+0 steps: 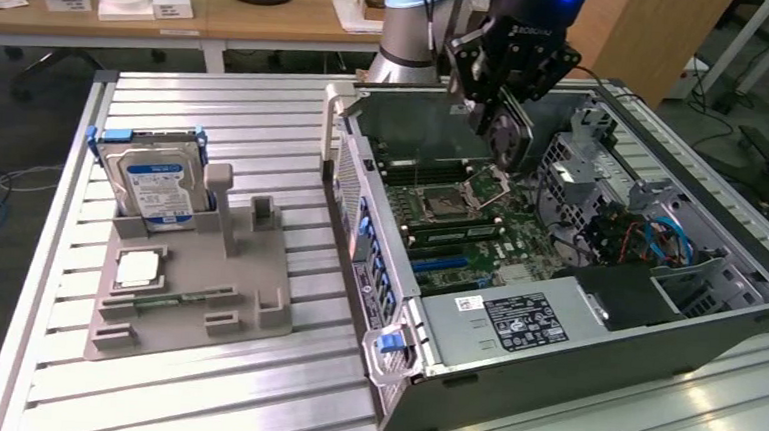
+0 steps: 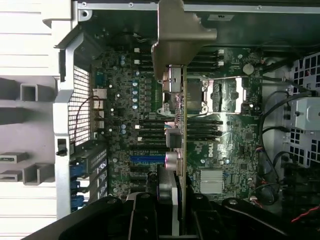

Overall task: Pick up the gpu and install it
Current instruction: 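Pick up the gpu and move the gpu toward the slot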

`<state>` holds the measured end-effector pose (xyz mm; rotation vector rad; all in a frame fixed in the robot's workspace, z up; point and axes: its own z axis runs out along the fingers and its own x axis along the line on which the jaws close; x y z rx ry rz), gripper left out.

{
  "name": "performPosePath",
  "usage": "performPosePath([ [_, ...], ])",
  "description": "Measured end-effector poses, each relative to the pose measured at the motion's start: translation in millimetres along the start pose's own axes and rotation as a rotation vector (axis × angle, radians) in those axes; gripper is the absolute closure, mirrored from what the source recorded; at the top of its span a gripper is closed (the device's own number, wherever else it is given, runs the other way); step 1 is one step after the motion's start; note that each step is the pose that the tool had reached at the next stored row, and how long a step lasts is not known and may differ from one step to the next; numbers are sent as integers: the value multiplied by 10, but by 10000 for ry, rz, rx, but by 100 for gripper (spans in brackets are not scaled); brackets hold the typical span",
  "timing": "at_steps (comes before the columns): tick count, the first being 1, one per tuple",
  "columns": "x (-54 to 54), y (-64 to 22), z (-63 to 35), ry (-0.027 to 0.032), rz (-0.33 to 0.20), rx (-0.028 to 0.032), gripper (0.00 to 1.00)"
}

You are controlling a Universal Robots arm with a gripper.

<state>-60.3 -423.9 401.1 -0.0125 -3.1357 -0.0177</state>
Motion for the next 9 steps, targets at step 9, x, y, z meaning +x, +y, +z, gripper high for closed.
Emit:
performPosePath([
  [9,-229,2,0,0,1,-1,72],
])
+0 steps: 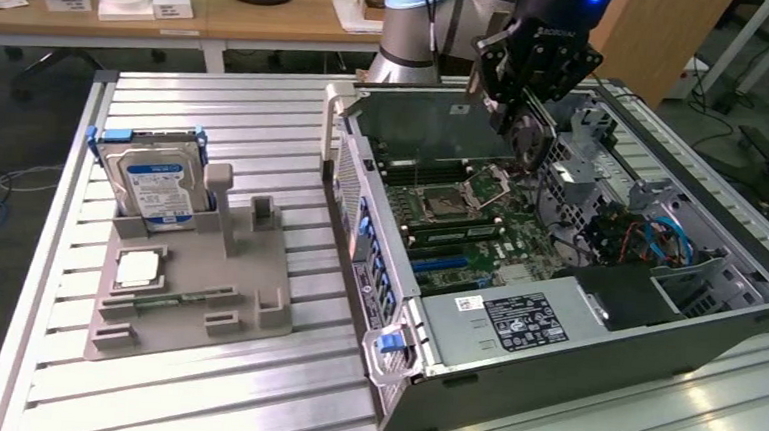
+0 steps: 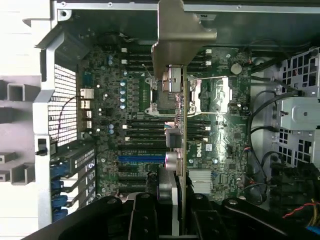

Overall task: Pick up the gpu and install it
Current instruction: 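Pick up the gpu and move the gpu toward the slot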

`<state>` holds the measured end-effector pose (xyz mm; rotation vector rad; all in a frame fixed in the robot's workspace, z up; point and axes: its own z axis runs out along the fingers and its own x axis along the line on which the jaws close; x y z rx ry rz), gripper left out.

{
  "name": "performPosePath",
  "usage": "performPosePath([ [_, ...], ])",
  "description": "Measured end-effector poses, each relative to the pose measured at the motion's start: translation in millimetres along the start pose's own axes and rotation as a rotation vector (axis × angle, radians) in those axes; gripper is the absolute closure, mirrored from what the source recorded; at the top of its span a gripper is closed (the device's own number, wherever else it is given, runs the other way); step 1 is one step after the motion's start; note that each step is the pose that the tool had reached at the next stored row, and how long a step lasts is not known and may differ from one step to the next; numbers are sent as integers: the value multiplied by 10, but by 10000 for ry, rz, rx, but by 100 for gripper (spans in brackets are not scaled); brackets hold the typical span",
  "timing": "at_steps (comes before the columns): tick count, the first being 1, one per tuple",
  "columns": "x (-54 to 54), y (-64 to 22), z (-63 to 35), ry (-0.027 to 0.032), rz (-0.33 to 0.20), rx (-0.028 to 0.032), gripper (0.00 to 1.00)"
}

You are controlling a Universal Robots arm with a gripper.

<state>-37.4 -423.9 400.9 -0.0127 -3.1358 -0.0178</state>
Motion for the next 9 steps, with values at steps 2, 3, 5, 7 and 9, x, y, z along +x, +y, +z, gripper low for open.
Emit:
performPosePath([
  [2,-63,0,-1,1,-1,1,72],
  [3,-89,0,0,0,0,0,72],
  [5,-109,0,-1,0,-1,1,72],
  [7,-109,1,-1,0,0,1,72],
  [9,-109,1,0,0,0,0,72],
])
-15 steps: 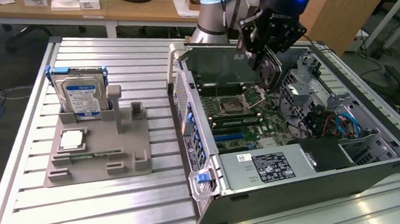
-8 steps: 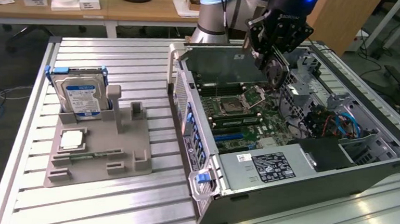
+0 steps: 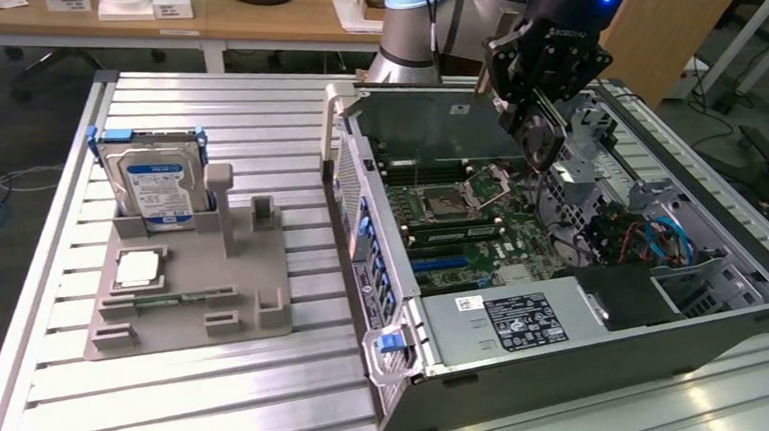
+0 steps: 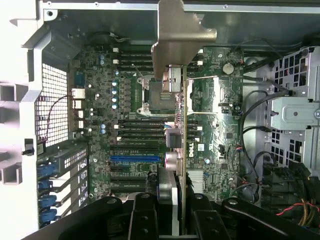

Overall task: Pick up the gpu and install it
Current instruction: 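Pick up the gpu and move the gpu toward the slot, then insert the gpu into the slot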

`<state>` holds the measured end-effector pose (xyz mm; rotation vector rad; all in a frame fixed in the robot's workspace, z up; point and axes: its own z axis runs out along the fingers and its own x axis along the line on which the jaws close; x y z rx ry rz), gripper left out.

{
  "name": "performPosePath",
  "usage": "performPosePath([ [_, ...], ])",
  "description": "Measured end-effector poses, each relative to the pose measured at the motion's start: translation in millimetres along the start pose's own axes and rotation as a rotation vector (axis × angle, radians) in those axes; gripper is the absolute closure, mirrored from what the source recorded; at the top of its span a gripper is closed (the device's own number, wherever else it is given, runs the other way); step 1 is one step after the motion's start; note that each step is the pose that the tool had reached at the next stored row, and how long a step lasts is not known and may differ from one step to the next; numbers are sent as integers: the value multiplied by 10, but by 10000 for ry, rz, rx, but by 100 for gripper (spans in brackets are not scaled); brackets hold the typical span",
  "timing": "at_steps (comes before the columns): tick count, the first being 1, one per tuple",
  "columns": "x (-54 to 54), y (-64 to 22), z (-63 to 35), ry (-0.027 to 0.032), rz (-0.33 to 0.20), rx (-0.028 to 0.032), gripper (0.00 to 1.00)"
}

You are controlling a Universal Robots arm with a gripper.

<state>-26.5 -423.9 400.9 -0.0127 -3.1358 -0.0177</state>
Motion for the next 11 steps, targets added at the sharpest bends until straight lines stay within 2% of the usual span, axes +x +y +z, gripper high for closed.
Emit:
performPosePath([
  [11,0,0,0,0,-4,0,72],
])
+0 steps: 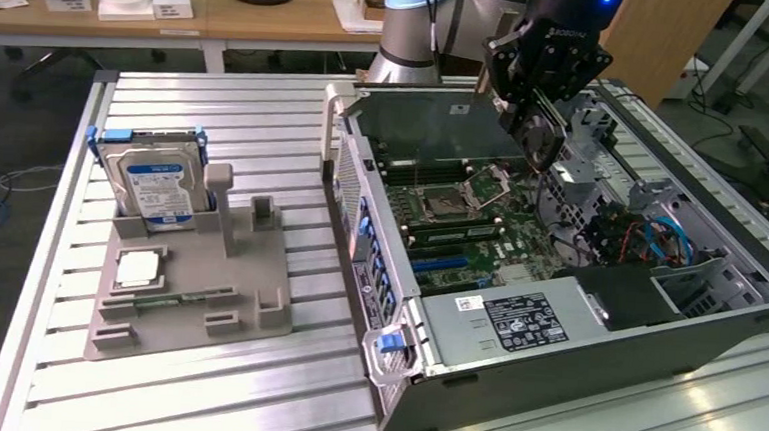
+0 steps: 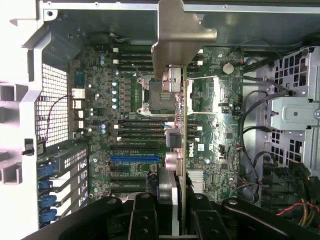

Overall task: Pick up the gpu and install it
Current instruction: 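Insert the gpu into the slot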

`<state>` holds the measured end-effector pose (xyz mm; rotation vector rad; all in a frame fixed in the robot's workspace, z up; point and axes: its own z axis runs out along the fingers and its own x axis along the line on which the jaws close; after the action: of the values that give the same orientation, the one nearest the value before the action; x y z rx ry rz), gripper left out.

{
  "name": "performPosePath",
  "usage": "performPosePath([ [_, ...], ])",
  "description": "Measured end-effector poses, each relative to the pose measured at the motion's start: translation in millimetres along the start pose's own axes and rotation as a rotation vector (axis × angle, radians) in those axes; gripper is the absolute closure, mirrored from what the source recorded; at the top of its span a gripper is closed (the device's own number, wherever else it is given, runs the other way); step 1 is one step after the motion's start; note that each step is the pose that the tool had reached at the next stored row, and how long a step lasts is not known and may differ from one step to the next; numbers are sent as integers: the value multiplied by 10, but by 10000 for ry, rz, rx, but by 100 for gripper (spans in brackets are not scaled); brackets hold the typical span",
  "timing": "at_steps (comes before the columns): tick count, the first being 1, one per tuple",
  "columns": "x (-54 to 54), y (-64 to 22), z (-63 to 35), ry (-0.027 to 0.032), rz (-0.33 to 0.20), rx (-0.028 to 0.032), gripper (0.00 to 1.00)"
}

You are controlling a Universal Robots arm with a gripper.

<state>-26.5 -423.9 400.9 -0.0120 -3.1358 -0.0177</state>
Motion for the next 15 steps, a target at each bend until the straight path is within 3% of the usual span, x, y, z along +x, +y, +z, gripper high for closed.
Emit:
performPosePath([
  [3,0,0,0,1,-103,-2,72],
  [15,0,0,0,17,-1478,3,72],
])
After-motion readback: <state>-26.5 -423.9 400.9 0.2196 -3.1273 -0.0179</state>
